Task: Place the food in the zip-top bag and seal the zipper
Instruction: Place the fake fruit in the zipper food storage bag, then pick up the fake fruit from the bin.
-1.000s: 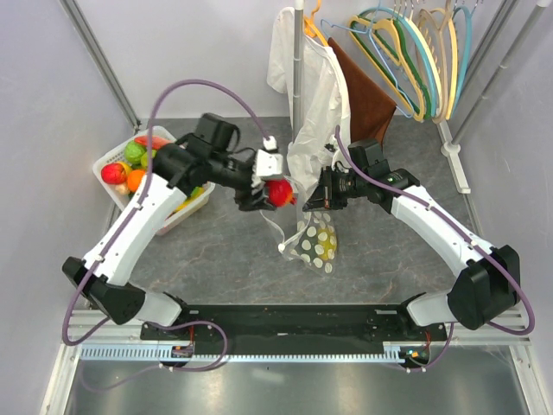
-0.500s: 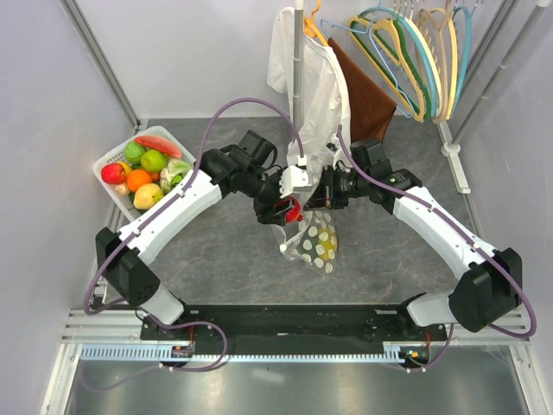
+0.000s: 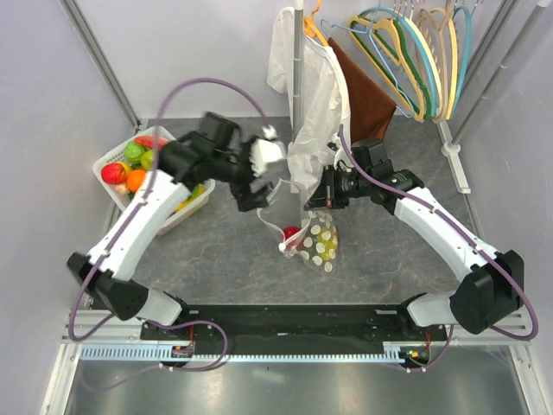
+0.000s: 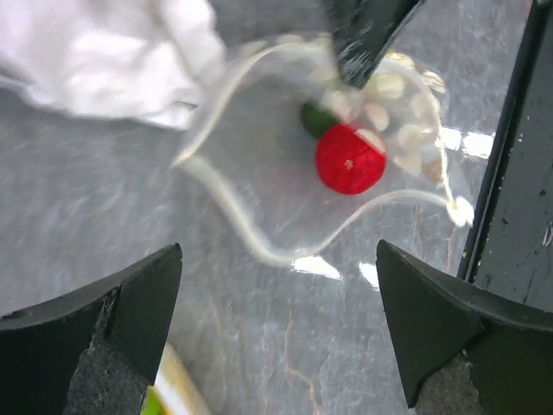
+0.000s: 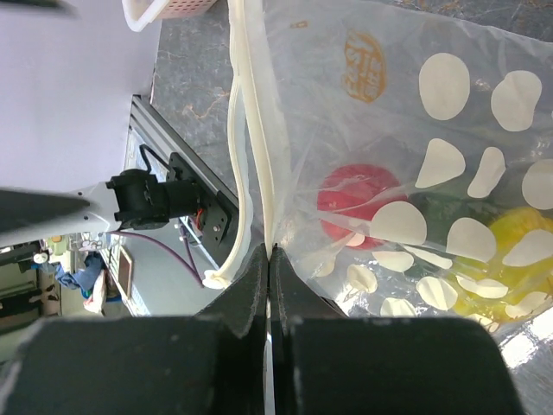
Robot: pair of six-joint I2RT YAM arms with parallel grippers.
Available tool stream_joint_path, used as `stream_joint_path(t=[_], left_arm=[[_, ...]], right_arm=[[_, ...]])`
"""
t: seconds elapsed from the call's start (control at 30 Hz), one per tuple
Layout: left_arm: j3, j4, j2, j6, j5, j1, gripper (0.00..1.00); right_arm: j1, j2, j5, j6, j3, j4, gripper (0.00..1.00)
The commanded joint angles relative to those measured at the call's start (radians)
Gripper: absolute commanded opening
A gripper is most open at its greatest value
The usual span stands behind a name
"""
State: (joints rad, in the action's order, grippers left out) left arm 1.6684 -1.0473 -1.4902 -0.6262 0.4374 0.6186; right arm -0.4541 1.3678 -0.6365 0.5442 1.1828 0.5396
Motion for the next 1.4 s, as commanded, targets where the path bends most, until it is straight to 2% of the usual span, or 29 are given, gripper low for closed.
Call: stream_joint_path(t=[0.0, 0.07, 0.17, 0.23, 0.3, 0.33, 0.53, 0.77, 1.07, 1.37], left_arm=[[0.039, -0.108, 0.087, -0.047, 0.131, -0.288, 1.0], [0.037, -0.157, 0.058, -0.102, 0.171, -0.446, 0.99], [0.007, -0.157, 0.015, -0.144, 0.17, -0.583, 0.99], [0.019, -0.148, -0.065, -0.118, 0.149, -0.678, 0.99], [0.076, -0.143, -0.119, -0.055, 0.133, -0.727, 1.0], [0.091, -0.137, -0.163, -0.032, 0.077, -0.746, 1.0], [0.085, -0.082, -0.222, 0.115, -0.104, -0.746, 1.0], [-0.051, 0.012, -0.211, 0.166, -0.141, -0.735, 1.0], [-0.033, 0.056, -0.295, 0.253, -0.175, -0.723, 1.0], [-0.067, 0.078, -0.332, 0.283, -0.174, -0.709, 0.92]], right_arm=[[0.003, -0.027, -0.02, -0.016, 0.014, -0.001, 0.0], [0.003, -0.026, -0.022, -0.015, 0.012, -0.003, 0.0], [0.005, -0.026, -0.022, -0.015, 0.009, -0.004, 0.0], [0.003, -0.026, -0.023, -0.016, 0.008, -0.006, 0.0], [0.003, -0.027, -0.025, -0.013, 0.008, -0.007, 0.0], [0.003, -0.027, -0.025, -0.016, 0.008, -0.007, 0.0], [0.005, -0.029, -0.022, -0.016, 0.008, -0.004, 0.0], [0.005, -0.009, -0.029, -0.006, 0.009, -0.02, 0.0], [0.006, -0.016, -0.043, 0.005, -0.003, -0.024, 0.0], [0.006, -0.015, -0.048, 0.003, -0.005, -0.026, 0.0]])
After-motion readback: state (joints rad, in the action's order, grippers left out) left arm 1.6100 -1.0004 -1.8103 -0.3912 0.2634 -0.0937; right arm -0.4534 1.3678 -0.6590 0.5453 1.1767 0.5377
